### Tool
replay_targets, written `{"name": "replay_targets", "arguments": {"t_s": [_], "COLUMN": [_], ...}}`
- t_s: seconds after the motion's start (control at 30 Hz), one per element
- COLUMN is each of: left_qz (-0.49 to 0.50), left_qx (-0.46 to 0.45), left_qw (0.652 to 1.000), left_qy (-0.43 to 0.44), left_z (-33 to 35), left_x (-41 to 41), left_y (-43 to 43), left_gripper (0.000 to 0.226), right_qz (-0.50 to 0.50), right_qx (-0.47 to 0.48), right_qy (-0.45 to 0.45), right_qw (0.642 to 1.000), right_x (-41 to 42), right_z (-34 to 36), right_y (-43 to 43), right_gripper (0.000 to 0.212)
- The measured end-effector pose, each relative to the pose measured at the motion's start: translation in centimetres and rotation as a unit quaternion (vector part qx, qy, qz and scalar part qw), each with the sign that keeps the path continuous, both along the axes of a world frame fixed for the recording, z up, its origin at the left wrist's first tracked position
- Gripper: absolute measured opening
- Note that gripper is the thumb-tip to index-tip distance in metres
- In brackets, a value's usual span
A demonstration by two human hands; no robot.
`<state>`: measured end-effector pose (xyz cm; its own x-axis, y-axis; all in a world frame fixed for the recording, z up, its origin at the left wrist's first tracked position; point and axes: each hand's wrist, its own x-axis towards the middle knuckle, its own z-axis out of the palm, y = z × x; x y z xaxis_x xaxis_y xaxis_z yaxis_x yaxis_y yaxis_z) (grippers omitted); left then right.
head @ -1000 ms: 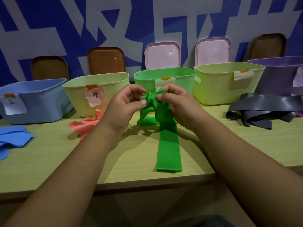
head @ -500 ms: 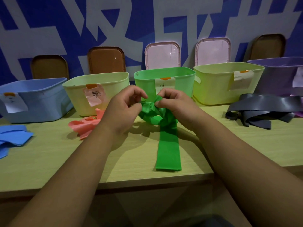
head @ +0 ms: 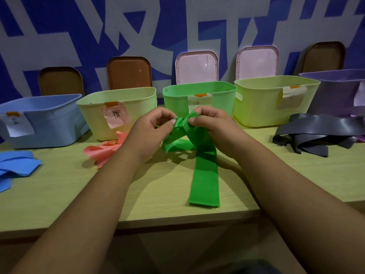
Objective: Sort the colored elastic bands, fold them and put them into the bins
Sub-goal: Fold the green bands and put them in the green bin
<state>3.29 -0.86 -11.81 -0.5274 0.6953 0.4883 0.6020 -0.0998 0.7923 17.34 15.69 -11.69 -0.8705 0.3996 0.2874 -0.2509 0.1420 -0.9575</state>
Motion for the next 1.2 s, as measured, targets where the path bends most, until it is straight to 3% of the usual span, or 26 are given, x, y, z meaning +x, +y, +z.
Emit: {"name": "replay_targets", "arguments": {"t_s": [0.27,0.57,0.77,0.93,1.2], "left_qz": [-0.025,-0.067,-0.016,0.024,-0.060], "left_qx": [0.017,0.092,0.040,-0.022,-0.012], "left_qw": [1.000,0.991,0.998,0.998,0.997], "left_qy": [-0.008,-0.071,0.043,0.058,-0.041], "left_z": [-0.1,0.2,-0.1,0.9,6.5], "left_x": [0.0,-0.2,-0.5,-0.7,1.7], "left_y": [0.0,-0.3,-0.8,-1.7,-3.1], "left_gripper": [0.009,0.006,0.005,0.006,0.003], "right_qz": [0.036,0.041,0.010,0.021,0.124], "right_qx": [-0.043,-0.041,-0.001,0.009,-0.031], "right_qy": [0.010,0.024,0.012,-0.009,-0.017], "right_qw": [0.998,0.998,1.000,1.000,0.992], "right_x": [0.4,0.3,0.3,1.0,2.9], "right_z": [0.3,0.1,0.0,0.0,2.5], "right_y": [0.0,0.4,0.5,0.4,-1.4], "right_gripper": [0.017,0.008,0.004,0.006,0.010]}}
